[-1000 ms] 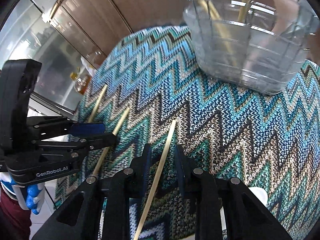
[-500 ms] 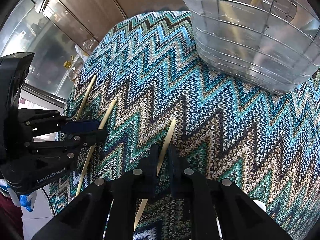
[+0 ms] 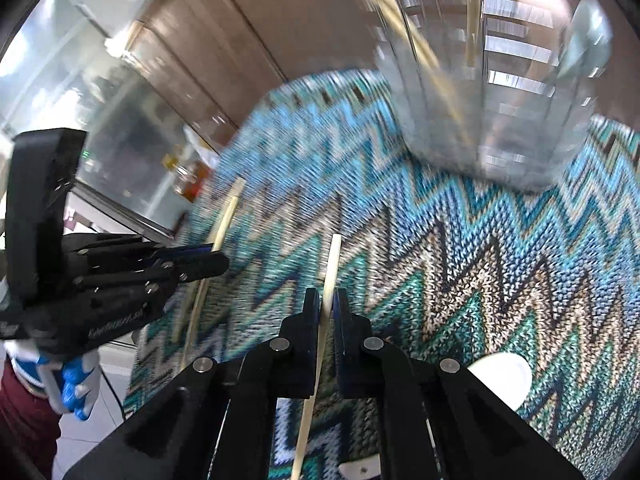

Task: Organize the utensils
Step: 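Grasp a chopstick with the left tool while the right tool grasps another chopstick, then lift both held chopsticks upright toward the wire-rack cup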

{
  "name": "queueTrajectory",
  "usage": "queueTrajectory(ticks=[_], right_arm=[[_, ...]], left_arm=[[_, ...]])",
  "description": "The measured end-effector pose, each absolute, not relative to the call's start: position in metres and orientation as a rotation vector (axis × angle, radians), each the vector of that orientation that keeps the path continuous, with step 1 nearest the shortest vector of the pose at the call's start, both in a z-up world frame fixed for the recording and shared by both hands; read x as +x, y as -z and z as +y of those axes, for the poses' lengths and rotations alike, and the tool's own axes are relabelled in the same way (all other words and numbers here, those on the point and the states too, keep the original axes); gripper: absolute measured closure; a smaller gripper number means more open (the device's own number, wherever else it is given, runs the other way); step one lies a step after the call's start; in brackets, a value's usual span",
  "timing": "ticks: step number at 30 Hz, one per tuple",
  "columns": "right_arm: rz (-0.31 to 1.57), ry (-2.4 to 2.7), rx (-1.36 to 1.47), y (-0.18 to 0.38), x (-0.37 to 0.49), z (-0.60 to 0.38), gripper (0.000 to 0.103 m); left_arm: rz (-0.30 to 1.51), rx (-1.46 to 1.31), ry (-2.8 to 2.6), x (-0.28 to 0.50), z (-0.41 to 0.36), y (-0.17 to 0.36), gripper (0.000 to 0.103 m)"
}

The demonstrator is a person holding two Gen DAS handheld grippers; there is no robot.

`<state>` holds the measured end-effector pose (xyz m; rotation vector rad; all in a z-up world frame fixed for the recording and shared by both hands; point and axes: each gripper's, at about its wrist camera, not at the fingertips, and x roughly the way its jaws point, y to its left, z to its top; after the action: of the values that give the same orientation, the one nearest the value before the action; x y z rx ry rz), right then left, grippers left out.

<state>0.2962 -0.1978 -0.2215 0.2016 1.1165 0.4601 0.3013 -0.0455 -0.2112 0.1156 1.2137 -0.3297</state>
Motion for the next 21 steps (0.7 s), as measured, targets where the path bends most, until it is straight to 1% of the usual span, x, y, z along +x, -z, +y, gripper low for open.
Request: queueTrajectory(ticks=[7,12,16,21], right_arm=[[0.889,-0.481,0.202,0.178,0.23,-0.205,0.097],[0.734,-0.487,0.147,0.145,0.182,-0.204,0.098],[0.651,-0.485,0.112,0.124,0.153,-0.197,0.098],[0.566,-0.471,0.105,0.097,0.126,-0.202,0.098]], left_arm=[[1.018,0.083,0.304,0.254,-0.034,0.167,0.098],[0.868,0.028,0.309,0.218,-0.016,0.133,0.098],[0.772,0.011,0.31,0.187,-0.014,0.108,0.098],[0.694,-0.002,0.309,0.167,-0.008,0.082,0.098]])
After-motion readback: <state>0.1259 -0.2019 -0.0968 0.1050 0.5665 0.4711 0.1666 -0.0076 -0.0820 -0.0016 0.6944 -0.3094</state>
